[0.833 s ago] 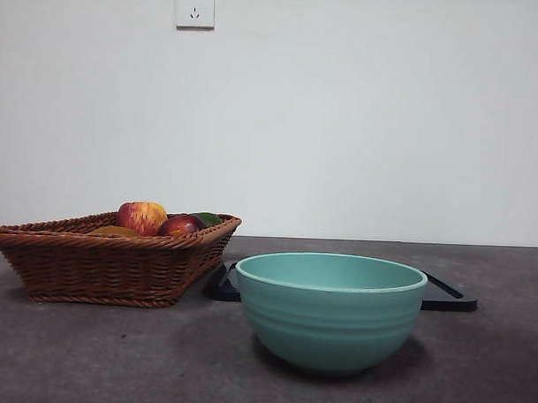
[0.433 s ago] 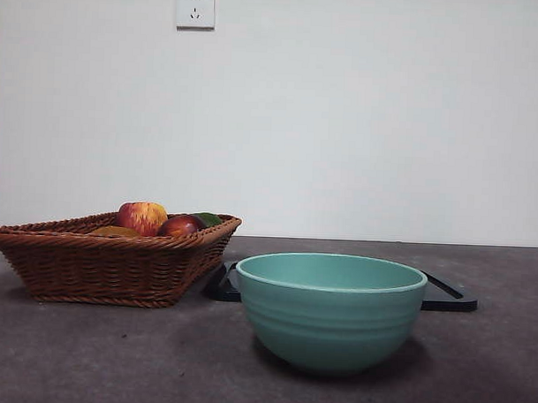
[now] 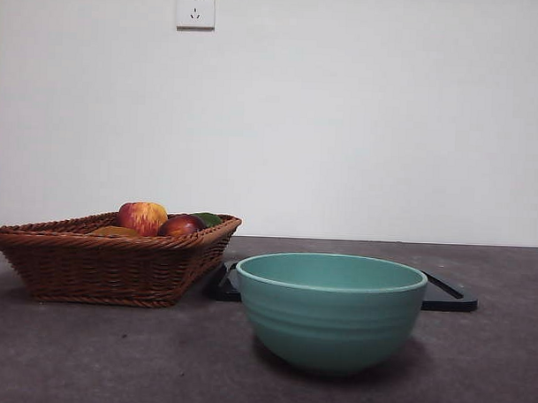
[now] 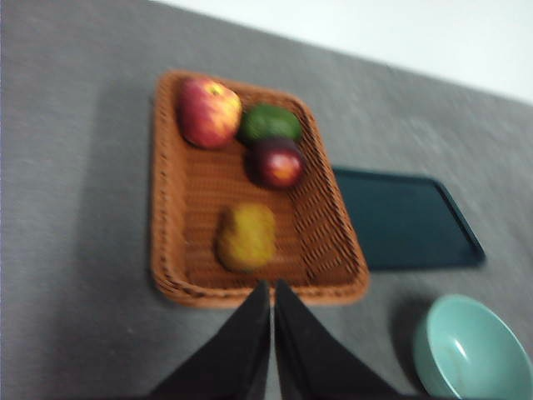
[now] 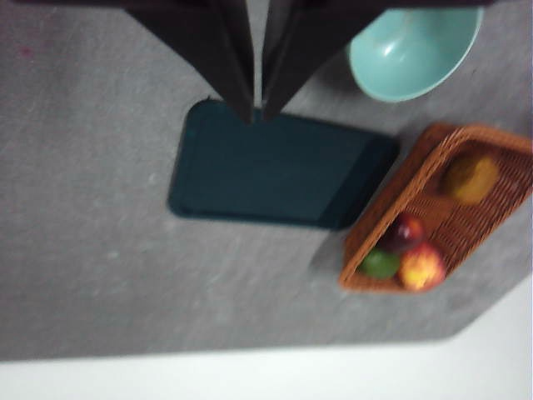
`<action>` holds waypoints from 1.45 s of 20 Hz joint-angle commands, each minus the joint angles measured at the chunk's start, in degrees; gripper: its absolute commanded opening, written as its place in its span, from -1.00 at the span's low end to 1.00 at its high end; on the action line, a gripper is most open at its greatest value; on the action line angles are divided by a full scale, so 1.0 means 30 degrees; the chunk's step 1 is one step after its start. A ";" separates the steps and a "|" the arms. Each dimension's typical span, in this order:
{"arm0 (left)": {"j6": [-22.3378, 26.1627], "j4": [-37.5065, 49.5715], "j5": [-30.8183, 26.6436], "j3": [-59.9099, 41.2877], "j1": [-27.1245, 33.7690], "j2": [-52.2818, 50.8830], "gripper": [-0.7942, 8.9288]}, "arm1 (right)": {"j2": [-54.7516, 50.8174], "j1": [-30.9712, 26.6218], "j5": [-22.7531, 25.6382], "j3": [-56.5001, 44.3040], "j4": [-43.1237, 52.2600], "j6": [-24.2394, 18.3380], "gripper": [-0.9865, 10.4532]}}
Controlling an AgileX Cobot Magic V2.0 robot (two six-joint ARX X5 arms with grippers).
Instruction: Pick up the wifruite, put it on the bowl, pick up the plate, put it on desk
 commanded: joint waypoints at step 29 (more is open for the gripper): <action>0.2535 -0.5581 0.2098 0.5071 -0.3643 0.3963 0.07 | 0.4481 0.5763 -0.1202 0.4466 -0.6084 -0.2681 -0.07</action>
